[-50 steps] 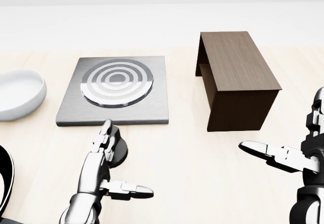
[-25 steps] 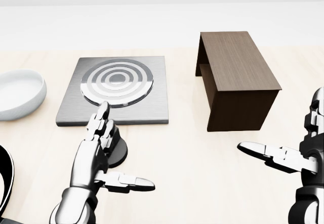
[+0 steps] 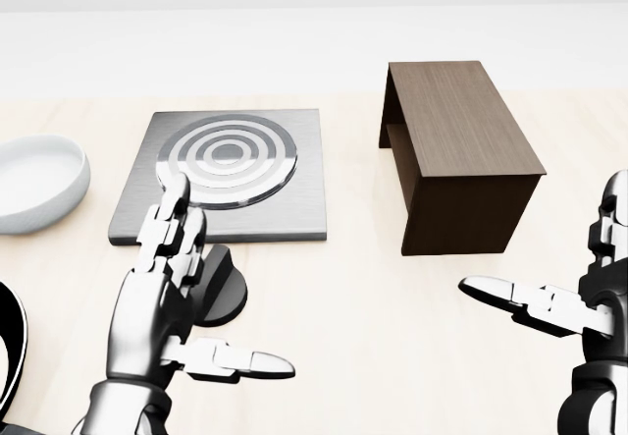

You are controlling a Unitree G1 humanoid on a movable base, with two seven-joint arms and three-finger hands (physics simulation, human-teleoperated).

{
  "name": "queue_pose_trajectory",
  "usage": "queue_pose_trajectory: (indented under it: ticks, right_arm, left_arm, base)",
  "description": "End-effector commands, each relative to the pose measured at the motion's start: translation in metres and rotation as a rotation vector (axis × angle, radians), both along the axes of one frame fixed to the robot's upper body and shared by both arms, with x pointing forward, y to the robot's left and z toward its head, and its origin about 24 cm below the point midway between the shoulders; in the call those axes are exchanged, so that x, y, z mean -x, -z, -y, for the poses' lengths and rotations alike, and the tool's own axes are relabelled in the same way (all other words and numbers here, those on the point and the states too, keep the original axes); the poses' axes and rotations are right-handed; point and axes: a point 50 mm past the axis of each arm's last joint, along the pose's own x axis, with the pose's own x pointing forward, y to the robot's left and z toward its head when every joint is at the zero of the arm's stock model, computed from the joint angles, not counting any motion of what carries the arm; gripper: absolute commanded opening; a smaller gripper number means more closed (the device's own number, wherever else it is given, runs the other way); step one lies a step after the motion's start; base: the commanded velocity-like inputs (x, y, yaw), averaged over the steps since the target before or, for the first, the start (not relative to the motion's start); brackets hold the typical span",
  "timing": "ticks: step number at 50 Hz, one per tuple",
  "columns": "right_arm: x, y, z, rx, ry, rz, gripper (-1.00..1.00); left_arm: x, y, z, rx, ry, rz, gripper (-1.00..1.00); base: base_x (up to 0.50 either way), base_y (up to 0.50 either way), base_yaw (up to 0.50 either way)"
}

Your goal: Turn on the stove.

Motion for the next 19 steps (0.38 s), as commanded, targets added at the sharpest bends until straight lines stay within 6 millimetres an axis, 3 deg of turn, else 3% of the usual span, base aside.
queue_pose_trajectory:
  ticks: [1, 19]
  right_arm:
    - [0.000, -0.001, 0.000, 0.002, -0.001, 0.003, 1.00]
    - [-0.001, 0.000, 0.000, 0.002, -0.001, 0.001, 1.00]
  left_arm:
    - [0.004, -0.004, -0.001, 0.003, -0.007, 0.017, 1.00]
    - [0.015, -0.024, 0.000, 0.012, -0.007, 0.106, 1.00]
  base:
    - [0.00, 0.00, 0.00]
    - [0.00, 0.00, 0.00]
